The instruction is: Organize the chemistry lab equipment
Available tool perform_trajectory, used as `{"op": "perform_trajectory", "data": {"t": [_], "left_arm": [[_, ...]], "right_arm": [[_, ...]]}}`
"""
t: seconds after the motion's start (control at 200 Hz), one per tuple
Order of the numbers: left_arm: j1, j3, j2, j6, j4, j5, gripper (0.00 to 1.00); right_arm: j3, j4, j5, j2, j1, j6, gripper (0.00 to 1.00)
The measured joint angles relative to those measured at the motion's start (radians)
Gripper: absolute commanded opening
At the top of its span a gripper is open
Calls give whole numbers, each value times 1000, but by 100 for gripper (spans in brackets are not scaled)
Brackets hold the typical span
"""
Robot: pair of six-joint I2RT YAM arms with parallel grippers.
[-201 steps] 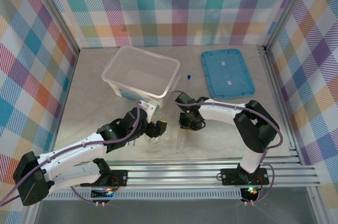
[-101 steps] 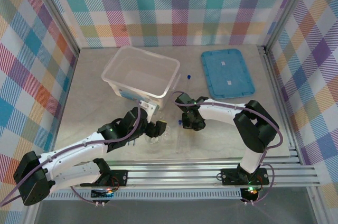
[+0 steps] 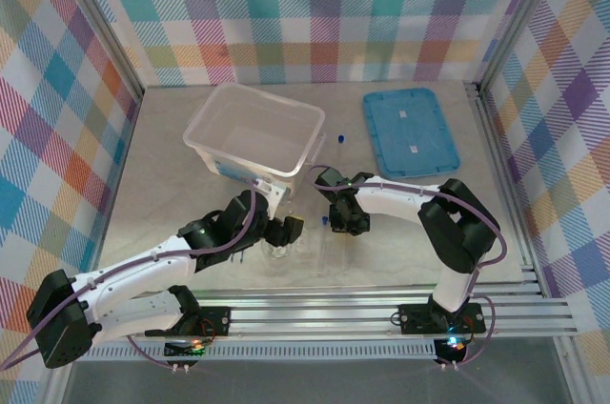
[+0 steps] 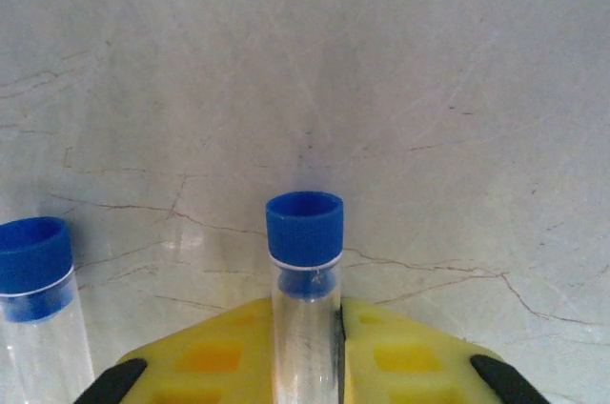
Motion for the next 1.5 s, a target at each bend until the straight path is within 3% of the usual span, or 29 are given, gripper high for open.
{"op": "perform_trajectory", "data": {"t": [0.31,0.58,0.86,1.495], "left_arm": [[-16,45,21,-6,1,25,75],[-18,49,35,-34,15,82,77],[-18,49,69,-101,134,204,78],[-18,50,220,-349,423,382,77]], "right_arm": [[-13,6,8,-35,-1,-1,17],[-19,-3,41,-265,-31,-11,17],[49,-18,63,-428,-68,-19,17],[84,66,-39,-484,-66,9,17]]}}
